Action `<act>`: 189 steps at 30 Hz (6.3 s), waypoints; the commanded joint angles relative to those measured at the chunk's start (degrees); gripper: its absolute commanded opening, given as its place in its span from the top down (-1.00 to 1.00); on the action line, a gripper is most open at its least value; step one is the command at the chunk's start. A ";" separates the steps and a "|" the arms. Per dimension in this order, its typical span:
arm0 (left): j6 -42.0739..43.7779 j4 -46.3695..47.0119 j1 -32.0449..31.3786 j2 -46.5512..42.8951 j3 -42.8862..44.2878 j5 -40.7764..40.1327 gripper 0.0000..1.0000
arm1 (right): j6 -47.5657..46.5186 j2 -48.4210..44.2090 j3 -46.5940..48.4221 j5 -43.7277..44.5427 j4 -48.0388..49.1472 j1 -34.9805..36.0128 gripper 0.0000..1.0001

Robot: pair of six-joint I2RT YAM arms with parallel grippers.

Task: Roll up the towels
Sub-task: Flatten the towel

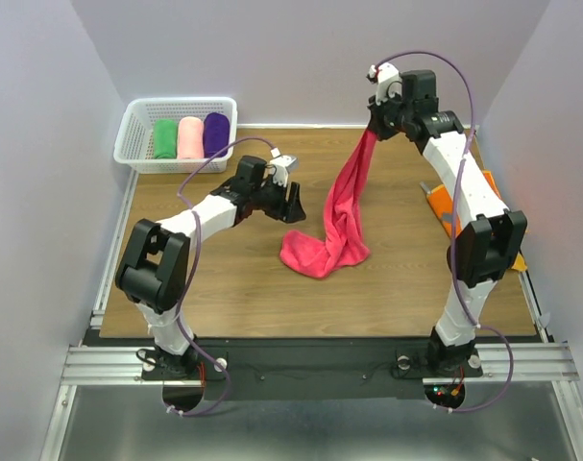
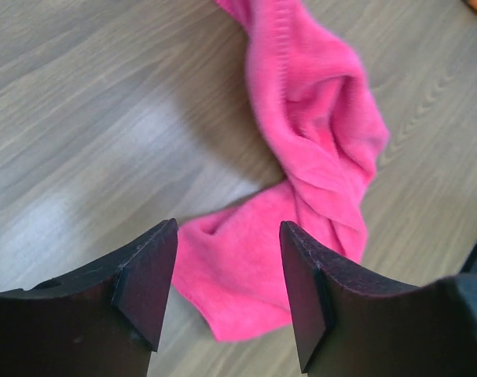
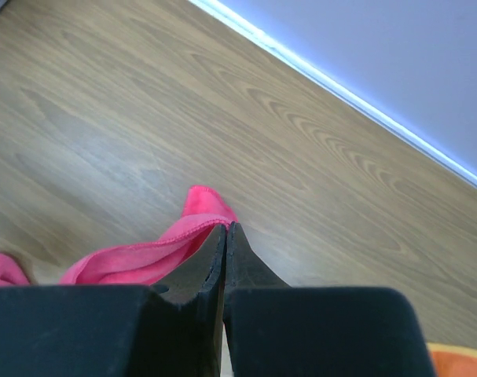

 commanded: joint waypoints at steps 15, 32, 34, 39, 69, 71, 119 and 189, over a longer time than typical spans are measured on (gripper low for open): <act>29.25 -8.92 -19.01 -7.53 -3.38 -13.50 -0.29 | 2.76 -5.72 -3.10 12.46 2.20 -5.59 0.99; 37.87 -3.47 -33.09 1.95 -6.28 -34.97 -0.11 | 3.46 -5.98 -5.21 9.56 2.12 -6.82 0.99; 38.31 -3.12 -33.17 2.66 -6.37 -35.33 -0.04 | 3.46 -6.07 -5.13 9.56 2.12 -6.91 0.99; 38.40 -5.13 -33.18 -0.14 -6.28 -33.58 0.83 | 3.11 -6.59 -5.48 9.38 2.03 -6.91 0.99; 41.92 -27.39 11.65 4.94 12.08 8.97 0.52 | 2.76 -12.23 -24.64 1.56 1.50 -7.35 0.99; 40.68 -27.11 14.72 5.12 15.24 7.13 0.39 | 2.85 -9.78 -24.03 0.69 2.11 -7.44 0.99; 77.43 -29.57 -9.72 -2.25 0.83 -26.29 0.72 | 2.23 3.08 -16.37 1.65 4.66 -11.30 0.99; 66.96 -36.34 2.68 -1.82 4.88 -8.87 -0.07 | 1.97 -1.68 -21.21 -1.34 3.17 -11.66 0.99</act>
